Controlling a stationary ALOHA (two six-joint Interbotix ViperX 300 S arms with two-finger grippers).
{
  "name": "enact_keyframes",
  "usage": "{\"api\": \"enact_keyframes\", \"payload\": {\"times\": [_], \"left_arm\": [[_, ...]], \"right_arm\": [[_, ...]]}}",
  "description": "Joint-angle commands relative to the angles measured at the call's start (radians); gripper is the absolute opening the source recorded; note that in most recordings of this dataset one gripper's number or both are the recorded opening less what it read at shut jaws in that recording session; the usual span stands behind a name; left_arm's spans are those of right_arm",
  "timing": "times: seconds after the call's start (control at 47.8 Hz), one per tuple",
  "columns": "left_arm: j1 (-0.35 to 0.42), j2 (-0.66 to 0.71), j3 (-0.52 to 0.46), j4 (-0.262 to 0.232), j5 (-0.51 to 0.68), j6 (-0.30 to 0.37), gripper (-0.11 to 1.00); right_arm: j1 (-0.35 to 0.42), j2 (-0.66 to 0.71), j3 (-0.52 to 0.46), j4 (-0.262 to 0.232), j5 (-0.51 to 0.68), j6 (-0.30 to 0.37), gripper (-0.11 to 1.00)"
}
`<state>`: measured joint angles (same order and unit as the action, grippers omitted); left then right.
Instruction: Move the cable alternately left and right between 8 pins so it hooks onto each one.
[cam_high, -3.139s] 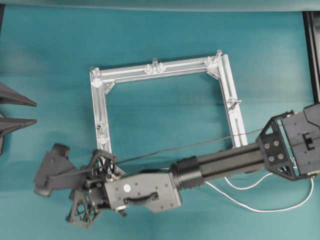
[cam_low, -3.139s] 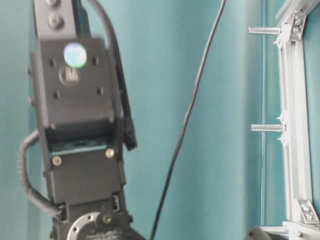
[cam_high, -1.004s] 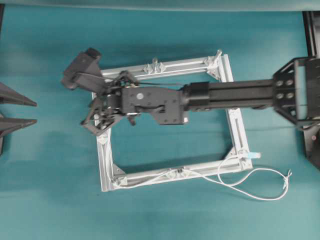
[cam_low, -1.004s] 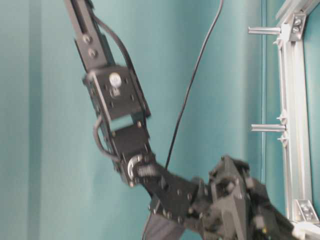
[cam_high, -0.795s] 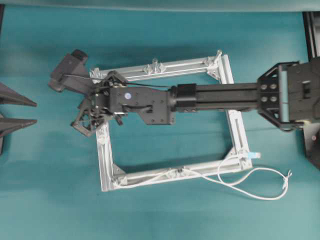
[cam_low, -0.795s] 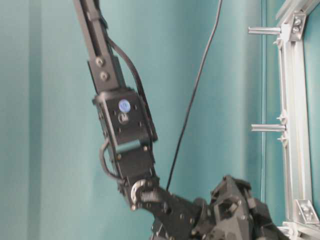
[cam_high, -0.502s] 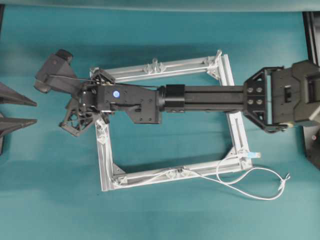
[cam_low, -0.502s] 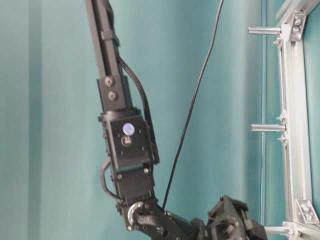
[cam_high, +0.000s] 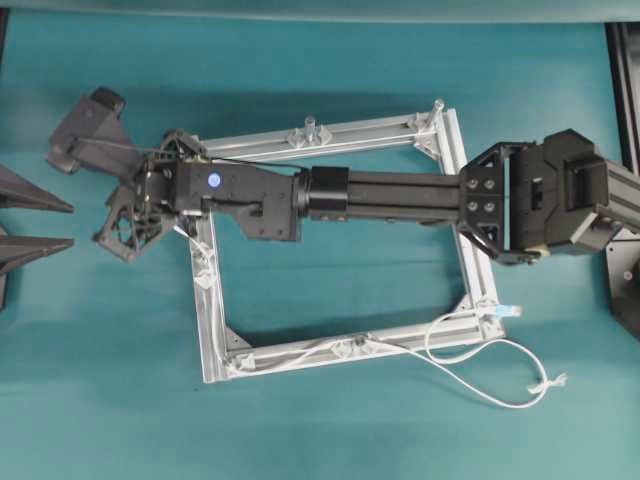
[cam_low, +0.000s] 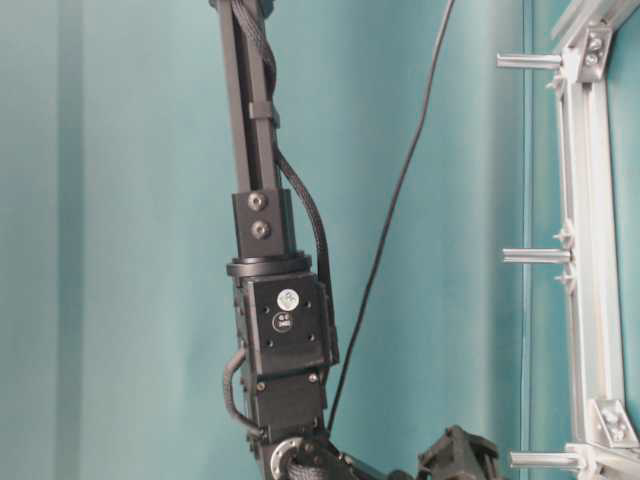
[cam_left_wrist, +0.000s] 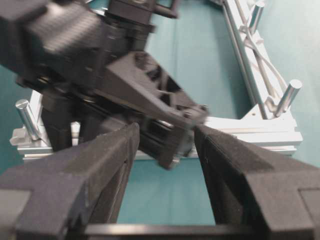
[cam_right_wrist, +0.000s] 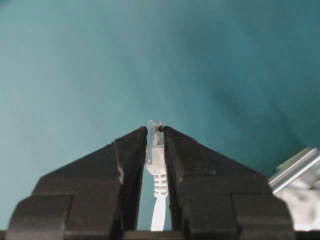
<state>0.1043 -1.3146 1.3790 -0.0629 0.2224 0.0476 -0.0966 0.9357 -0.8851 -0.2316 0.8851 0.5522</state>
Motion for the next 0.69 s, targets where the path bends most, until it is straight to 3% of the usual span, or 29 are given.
{"api": "enact_keyframes", "payload": {"times": [0.0,0.67], "left_arm": [[-0.002,0.006,-0.008,0.002,-0.009,0.002,0.56],[-0.002,0.006,-0.008,0.003,-0.009,0.002,0.56]], "right_arm": [[-0.023,-0.028,-0.032,-0.009,-0.011,-0.008,0.14],[-0.126,-0.028,-0.032,-0.055,-0.052,0.005,0.14]]}}
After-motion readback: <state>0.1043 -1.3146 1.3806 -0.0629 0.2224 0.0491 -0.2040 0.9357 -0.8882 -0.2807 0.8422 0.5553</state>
